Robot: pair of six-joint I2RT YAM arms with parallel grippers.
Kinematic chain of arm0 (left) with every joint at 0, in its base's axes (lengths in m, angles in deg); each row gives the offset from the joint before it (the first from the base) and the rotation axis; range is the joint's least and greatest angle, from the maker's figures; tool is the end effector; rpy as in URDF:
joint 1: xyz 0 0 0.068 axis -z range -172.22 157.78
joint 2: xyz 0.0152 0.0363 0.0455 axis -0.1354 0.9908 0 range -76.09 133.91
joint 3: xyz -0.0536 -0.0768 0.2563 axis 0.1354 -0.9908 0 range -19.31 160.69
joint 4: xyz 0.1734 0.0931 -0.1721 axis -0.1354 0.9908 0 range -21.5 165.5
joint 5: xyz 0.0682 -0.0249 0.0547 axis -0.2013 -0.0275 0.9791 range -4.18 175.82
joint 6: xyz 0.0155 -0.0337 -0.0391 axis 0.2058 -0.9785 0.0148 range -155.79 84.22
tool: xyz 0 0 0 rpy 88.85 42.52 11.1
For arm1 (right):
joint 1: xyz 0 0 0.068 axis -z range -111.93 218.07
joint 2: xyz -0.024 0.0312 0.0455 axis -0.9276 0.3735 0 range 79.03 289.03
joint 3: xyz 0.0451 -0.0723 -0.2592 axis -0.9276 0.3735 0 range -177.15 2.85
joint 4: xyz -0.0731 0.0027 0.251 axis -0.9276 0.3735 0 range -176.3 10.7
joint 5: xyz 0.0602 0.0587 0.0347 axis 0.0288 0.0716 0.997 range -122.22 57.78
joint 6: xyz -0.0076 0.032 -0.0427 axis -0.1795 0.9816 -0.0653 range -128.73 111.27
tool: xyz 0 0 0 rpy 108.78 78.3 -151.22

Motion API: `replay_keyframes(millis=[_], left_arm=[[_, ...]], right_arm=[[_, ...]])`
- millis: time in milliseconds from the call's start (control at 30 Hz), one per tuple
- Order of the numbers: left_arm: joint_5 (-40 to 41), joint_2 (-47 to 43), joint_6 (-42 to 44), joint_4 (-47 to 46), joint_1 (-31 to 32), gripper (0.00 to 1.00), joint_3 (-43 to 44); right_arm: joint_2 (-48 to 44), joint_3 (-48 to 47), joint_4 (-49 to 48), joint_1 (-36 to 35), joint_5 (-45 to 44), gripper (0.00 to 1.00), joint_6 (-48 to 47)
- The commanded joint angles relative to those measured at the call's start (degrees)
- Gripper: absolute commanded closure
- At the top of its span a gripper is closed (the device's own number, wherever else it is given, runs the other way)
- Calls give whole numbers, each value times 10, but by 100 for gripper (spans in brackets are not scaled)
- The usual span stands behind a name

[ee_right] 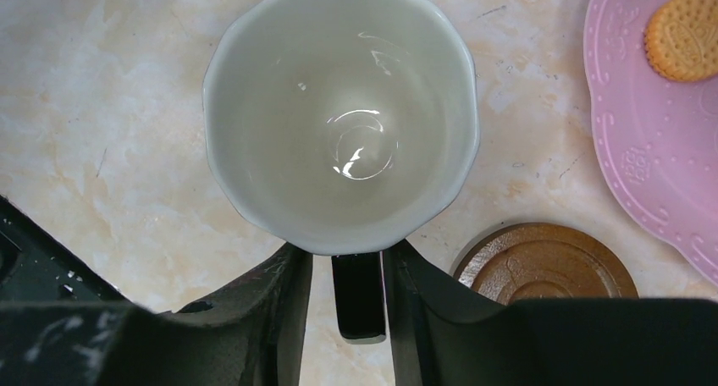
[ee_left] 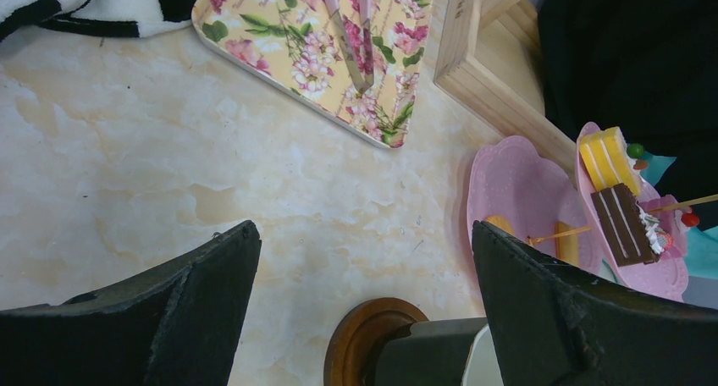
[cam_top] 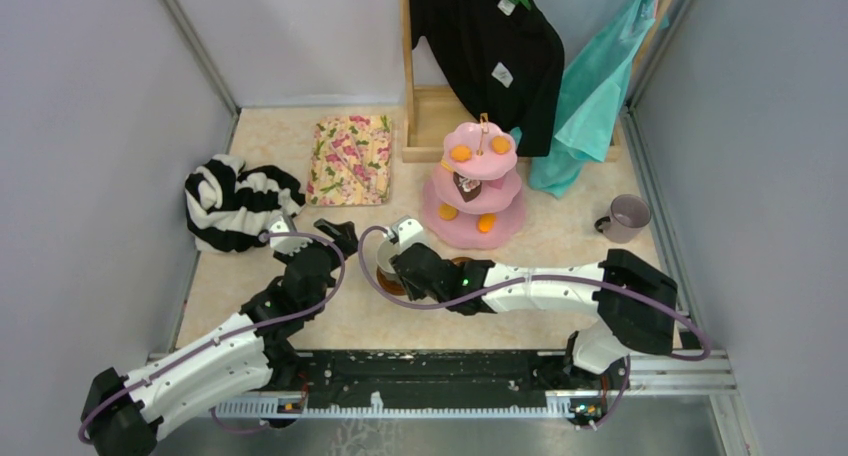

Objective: Serve the afternoon tea
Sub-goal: Place the cup on the coaster.

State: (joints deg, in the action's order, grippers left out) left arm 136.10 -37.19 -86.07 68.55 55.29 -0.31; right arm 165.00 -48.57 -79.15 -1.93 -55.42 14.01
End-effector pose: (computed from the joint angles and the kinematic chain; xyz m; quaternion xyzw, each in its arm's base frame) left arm 0.1256 -0.0967 0.2193 -0.2618 0.7352 -0.1628 0.6037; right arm 0.1215 0.2930 0.2164 -0.2829 0.8519 0.1634 0.4093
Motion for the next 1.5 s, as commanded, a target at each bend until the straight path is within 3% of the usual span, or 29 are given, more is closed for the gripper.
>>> replay_keyframes(millis=[0, 267, 833, 1233, 1467], left_arm=[[0, -2, -5, -7, 3, 1, 1], [3, -1, -4, -7, 4, 1, 2], [5, 3, -2, -8, 4, 1, 10], [16, 11, 8, -11, 3, 1, 22], [27, 30, 25, -33, 4, 1, 38]], right_arm=[[-1, -23, -14, -3, -2, 62, 8], [-4, -29, -6, -4, -7, 55, 8], [-37, -35, 13, -6, -25, 53, 4], [-92, -36, 47, -15, -49, 53, 1], [-174, -14, 81, -29, -86, 53, 22]])
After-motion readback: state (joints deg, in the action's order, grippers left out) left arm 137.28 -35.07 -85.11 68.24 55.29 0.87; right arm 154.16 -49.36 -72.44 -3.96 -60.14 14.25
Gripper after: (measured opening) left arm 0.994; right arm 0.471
